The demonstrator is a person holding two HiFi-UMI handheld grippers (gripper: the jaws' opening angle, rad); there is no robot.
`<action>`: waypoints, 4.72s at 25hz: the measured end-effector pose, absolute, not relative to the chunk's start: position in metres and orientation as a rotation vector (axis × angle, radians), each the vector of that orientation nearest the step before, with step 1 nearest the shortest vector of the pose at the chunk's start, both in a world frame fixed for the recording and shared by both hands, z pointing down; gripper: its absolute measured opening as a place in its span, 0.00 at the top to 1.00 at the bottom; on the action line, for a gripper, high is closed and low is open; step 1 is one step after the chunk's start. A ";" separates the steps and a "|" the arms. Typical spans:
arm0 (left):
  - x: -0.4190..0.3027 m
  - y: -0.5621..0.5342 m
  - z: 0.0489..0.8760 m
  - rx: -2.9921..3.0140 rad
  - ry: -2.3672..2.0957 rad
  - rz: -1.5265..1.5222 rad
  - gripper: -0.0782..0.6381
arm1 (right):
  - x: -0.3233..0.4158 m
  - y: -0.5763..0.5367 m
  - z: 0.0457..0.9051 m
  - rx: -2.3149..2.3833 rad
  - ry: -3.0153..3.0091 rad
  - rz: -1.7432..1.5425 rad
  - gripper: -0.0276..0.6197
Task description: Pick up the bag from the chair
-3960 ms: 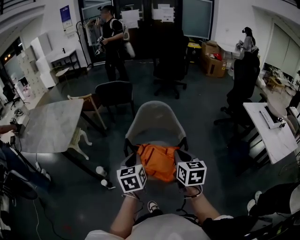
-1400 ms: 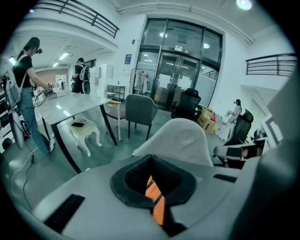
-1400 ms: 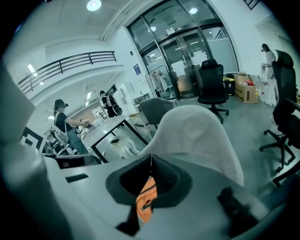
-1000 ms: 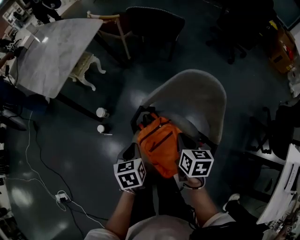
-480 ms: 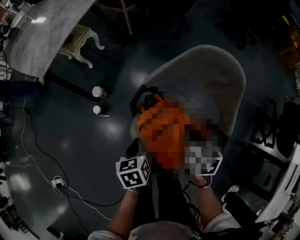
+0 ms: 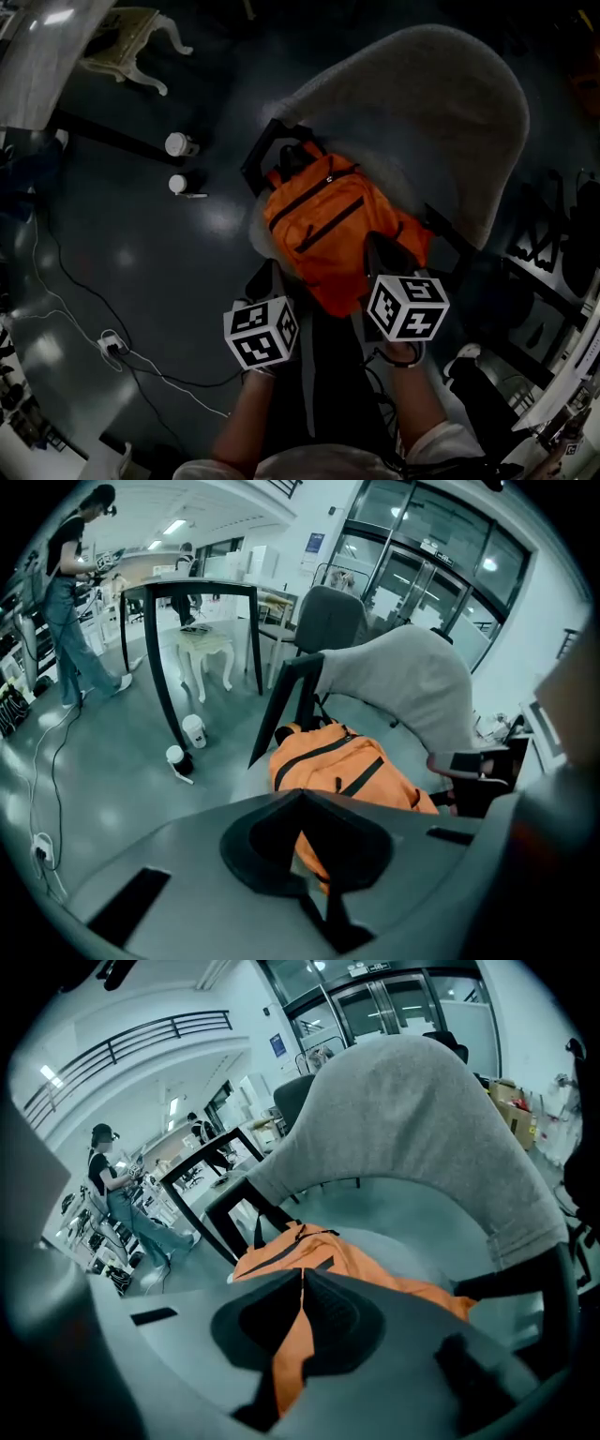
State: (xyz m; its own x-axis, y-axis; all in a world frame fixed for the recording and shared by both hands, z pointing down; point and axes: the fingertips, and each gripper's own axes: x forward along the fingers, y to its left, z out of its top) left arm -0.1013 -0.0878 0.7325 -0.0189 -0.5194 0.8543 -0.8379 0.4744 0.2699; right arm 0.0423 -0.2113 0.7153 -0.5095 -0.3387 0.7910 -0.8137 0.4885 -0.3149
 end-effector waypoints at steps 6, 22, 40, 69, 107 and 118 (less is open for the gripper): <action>-0.105 -0.090 0.740 1.185 -1.684 0.381 0.88 | 0.039 -0.214 0.725 0.926 -2.073 0.922 0.91; -0.105 -0.104 0.750 1.140 -1.704 0.322 0.77 | 0.020 -0.227 0.744 0.794 -2.100 0.874 0.89; -0.098 -0.118 0.769 1.107 -1.647 0.290 0.56 | 0.017 -0.258 0.766 0.733 -2.064 0.800 0.64; -0.101 -0.121 0.818 0.898 -1.667 0.220 0.56 | -0.008 -0.285 0.823 0.360 -1.973 0.546 0.61; -0.093 -0.129 0.861 0.893 -1.563 0.352 0.78 | -0.009 -0.272 0.875 0.367 -1.887 0.469 0.85; -0.081 -0.147 0.800 1.018 -1.518 0.381 0.85 | 0.001 -0.275 0.810 0.475 -1.973 0.577 0.88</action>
